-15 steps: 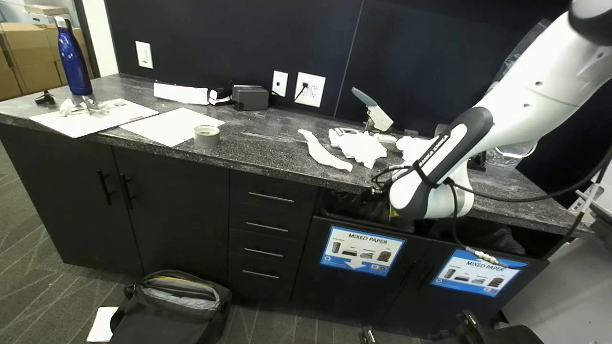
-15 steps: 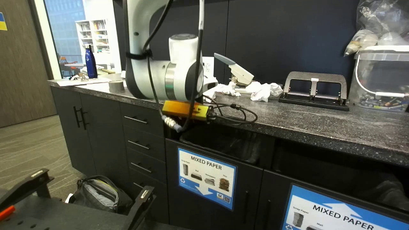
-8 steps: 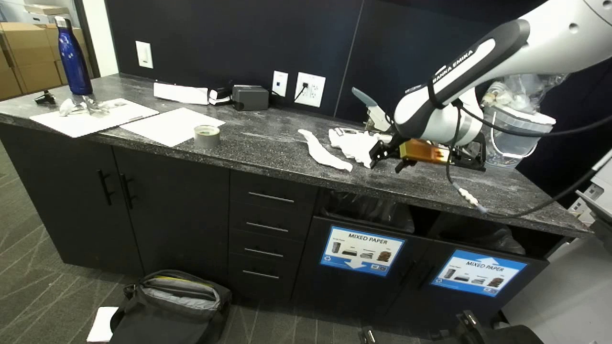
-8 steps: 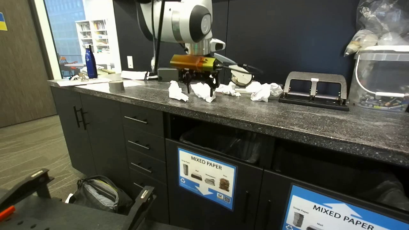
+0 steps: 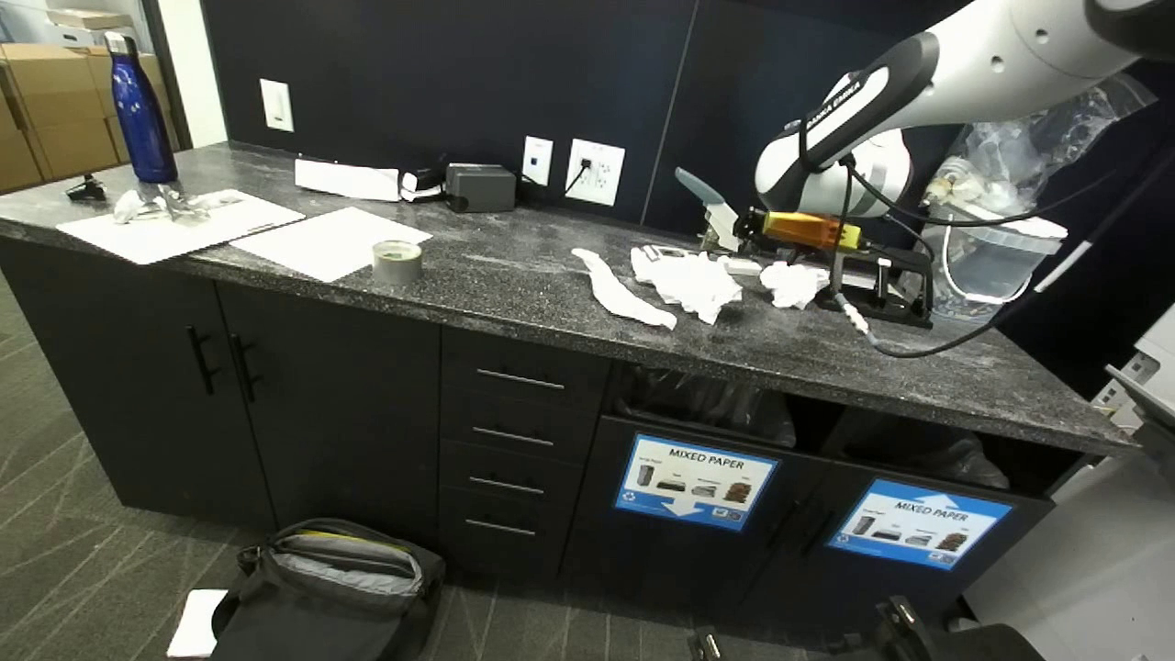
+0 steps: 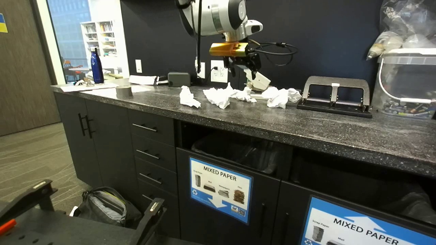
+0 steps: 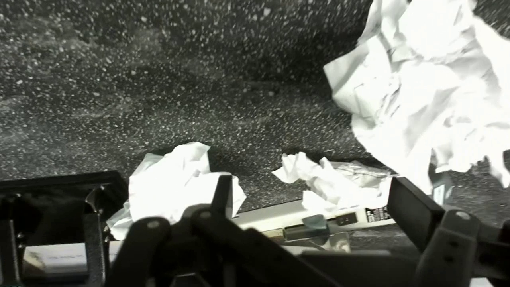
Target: Put all the white pieces of papers in the left bin
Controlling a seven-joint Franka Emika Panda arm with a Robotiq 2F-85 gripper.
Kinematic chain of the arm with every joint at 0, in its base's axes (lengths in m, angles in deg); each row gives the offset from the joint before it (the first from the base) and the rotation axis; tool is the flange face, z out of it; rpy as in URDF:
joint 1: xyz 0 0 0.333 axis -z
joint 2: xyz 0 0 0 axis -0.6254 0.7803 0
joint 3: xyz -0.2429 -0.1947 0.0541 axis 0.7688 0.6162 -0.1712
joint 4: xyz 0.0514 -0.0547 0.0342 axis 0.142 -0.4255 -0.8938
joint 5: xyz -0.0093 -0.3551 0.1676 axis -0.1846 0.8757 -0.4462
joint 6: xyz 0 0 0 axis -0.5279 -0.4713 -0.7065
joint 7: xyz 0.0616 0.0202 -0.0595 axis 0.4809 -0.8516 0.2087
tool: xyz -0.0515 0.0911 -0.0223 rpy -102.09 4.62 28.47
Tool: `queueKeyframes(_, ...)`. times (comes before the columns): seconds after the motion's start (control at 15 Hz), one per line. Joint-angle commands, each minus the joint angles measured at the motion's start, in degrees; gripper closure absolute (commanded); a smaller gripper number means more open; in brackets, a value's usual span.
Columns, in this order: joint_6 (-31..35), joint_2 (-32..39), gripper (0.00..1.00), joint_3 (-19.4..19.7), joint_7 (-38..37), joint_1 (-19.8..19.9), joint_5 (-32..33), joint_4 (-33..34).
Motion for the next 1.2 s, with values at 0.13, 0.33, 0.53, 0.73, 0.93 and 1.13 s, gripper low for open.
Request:
queueKeyframes(0.13, -8.6, 14.1, 0.00, 10.6, -13.3, -5.2, 0.5, 20.1)
queueKeyframes(0.33, -13.2, 19.1, 0.00, 10.1, -14.8, -2.8, -0.8, 28.5)
queueKeyframes(0.53, -15.5, 23.5, 0.00, 7.6, -13.5, 0.5, -2.2, 36.4)
queueKeyframes(0.73, -17.5, 27.9, 0.00, 7.2, -14.1, 2.5, -2.4, 43.6)
queueKeyframes(0.93, -19.8, 32.4, 0.00, 7.2, -14.4, 4.1, -2.1, 50.2)
queueKeyframes(1.13, -23.0, 36.5, 0.00, 6.7, -14.5, 5.6, -2.1, 56.9)
